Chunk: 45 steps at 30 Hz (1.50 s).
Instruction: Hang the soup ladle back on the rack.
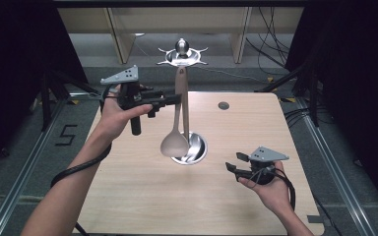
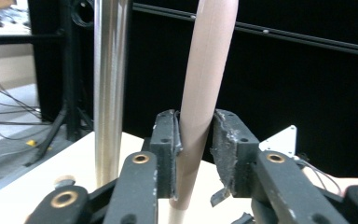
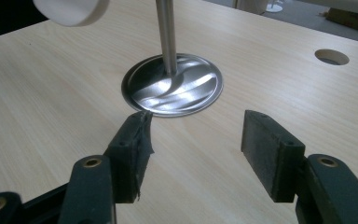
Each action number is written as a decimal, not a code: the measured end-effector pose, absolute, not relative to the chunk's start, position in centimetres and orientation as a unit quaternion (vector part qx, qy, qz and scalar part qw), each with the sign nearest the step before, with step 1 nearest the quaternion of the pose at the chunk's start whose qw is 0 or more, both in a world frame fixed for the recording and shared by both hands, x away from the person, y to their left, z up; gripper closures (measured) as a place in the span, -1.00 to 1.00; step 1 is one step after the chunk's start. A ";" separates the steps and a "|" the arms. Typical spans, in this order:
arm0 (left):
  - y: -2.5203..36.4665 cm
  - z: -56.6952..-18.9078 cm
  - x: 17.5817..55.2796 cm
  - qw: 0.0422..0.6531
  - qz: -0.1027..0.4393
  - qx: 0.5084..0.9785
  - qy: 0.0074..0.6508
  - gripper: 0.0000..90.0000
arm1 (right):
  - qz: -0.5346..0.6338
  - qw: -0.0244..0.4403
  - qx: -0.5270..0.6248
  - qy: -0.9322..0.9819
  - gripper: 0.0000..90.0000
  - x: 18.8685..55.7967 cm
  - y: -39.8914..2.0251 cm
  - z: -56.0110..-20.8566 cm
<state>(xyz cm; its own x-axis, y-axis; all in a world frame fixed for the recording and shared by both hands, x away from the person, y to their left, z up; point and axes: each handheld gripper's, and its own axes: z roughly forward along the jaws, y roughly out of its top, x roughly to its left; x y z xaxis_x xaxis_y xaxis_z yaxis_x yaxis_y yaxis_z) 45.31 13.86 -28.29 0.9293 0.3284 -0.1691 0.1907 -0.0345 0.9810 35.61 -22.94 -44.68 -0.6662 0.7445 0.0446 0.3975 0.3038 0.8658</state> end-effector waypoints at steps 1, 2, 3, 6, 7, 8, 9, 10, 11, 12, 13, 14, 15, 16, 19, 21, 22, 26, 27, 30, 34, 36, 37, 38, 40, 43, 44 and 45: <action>13.9 -28.3 45.1 0.667 0.063 0.719 0.183 0.46 | 0.465 0.186 0.365 0.785 -0.04 35.6 -22.9 -44.7; 13.9 -28.3 44.9 0.663 0.071 0.722 0.183 0.45 | 0.465 0.187 0.361 0.787 -0.04 35.7 -23.0 -44.7; 13.8 -28.3 44.7 0.660 0.081 0.725 0.181 0.43 | 0.465 0.187 0.361 0.787 -0.04 35.7 -23.0 -44.7; 13.6 -28.5 44.0 0.651 0.107 0.729 0.181 0.30 | 0.464 0.181 0.364 0.787 -0.04 35.6 -22.8 -44.7; 13.6 -28.5 43.8 0.647 0.121 0.731 0.180 0.27 | 0.463 0.175 0.368 0.787 -0.04 35.5 -22.8 -44.7; 13.6 -28.5 43.5 0.646 0.127 0.731 0.179 0.23 | 0.462 0.176 0.367 0.788 -0.04 35.5 -22.8 -44.7; 13.5 -28.6 43.4 0.646 0.133 0.730 0.179 0.20 | 0.463 0.176 0.367 0.787 -0.04 35.5 -22.8 -44.7; 13.6 -28.6 43.2 0.644 0.140 0.730 0.180 0.17 | 0.465 0.185 0.362 0.786 -0.04 35.6 -22.8 -44.7; 13.6 -28.6 42.9 0.641 0.149 0.731 0.180 0.13 | 0.465 0.187 0.361 0.786 -0.05 35.6 -22.9 -44.7; 13.6 -28.7 42.8 0.642 0.152 0.730 0.180 0.10 | 0.467 0.186 0.360 0.786 -0.05 35.6 -22.9 -44.7; 13.7 -28.7 42.6 0.640 0.156 0.731 0.181 0.07 | 0.467 0.191 0.360 0.785 -0.05 35.6 -22.9 -44.7; 13.8 -28.8 42.4 0.637 0.160 0.732 0.182 0.04 | 0.468 0.192 0.362 0.783 -0.05 35.6 -22.9 -44.8; 13.8 -28.9 42.2 0.635 0.166 0.732 0.183 0.01 | 0.463 0.181 0.370 0.785 -0.05 35.5 -23.0 -44.6; 13.9 -29.0 42.0 0.631 0.171 0.733 0.187 -0.03 | 0.463 0.184 0.367 0.785 -0.05 35.6 -23.0 -44.6; 14.2 -29.3 41.4 0.624 0.179 0.737 0.189 -0.13 | 0.463 0.182 0.369 0.785 -0.05 35.5 -23.0 -44.6; 14.6 -29.6 40.9 0.618 0.186 0.738 0.200 -0.18 | 0.463 0.182 0.368 0.785 -0.05 35.5 -23.0 -44.6; 14.8 -29.8 40.7 0.615 0.188 0.738 0.204 -0.20 | 0.465 0.185 0.366 0.784 -0.05 35.6 -23.0 -44.7; 15.9 -30.9 39.7 0.605 0.205 0.737 0.221 -0.25 | 0.465 0.199 0.354 0.787 -0.06 35.8 -23.2 -44.7; 16.2 -31.2 39.4 0.601 0.211 0.738 0.224 -0.25 | 0.464 0.201 0.354 0.787 -0.06 35.8 -23.2 -44.7; 17.4 -32.1 38.6 0.591 0.223 0.739 0.234 -0.27 | 0.463 0.195 0.355 0.788 -0.06 35.7 -23.2 -44.7; 18.7 -33.1 37.9 0.584 0.235 0.738 0.244 -0.28 | 0.466 0.187 0.364 0.784 -0.06 35.6 -23.0 -44.8; 19.3 -33.6 37.5 0.583 0.238 0.736 0.251 -0.28 | 0.464 0.197 0.355 0.787 -0.06 35.8 -23.1 -44.8; 19.5 -33.9 37.3 0.582 0.240 0.735 0.252 -0.28 | 0.461 0.194 0.354 0.790 -0.06 35.7 -23.1 -44.7; 19.7 -34.1 37.2 0.581 0.241 0.735 0.255 -0.28 | 0.463 0.184 0.365 0.786 -0.06 35.6 -23.0 -44.8; 20.1 -34.8 36.8 0.573 0.246 0.739 0.255 -0.28 | 0.463 0.184 0.365 0.787 -0.06 35.6 -23.0 -44.8; 20.6 -36.2 36.3 0.571 0.245 0.738 0.264 -0.28 | 0.460 0.180 0.368 0.787 -0.06 35.5 -23.0 -44.8; 20.8 -36.6 36.1 0.566 0.247 0.740 0.266 -0.28 | 0.460 0.187 0.359 0.790 -0.06 35.7 -23.1 -44.8; 21.0 -37.0 36.0 0.565 0.246 0.741 0.268 -0.28 | 0.460 0.186 0.360 0.790 -0.06 35.6 -23.1 -44.8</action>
<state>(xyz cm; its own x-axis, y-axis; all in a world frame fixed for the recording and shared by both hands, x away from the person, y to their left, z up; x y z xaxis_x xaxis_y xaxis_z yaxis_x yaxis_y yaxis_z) 36.00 20.96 -37.05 0.7355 0.6746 0.0622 0.1183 -0.2183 0.9687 35.65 -23.12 -44.78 -0.6717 0.7399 0.0365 0.3977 0.3186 0.8604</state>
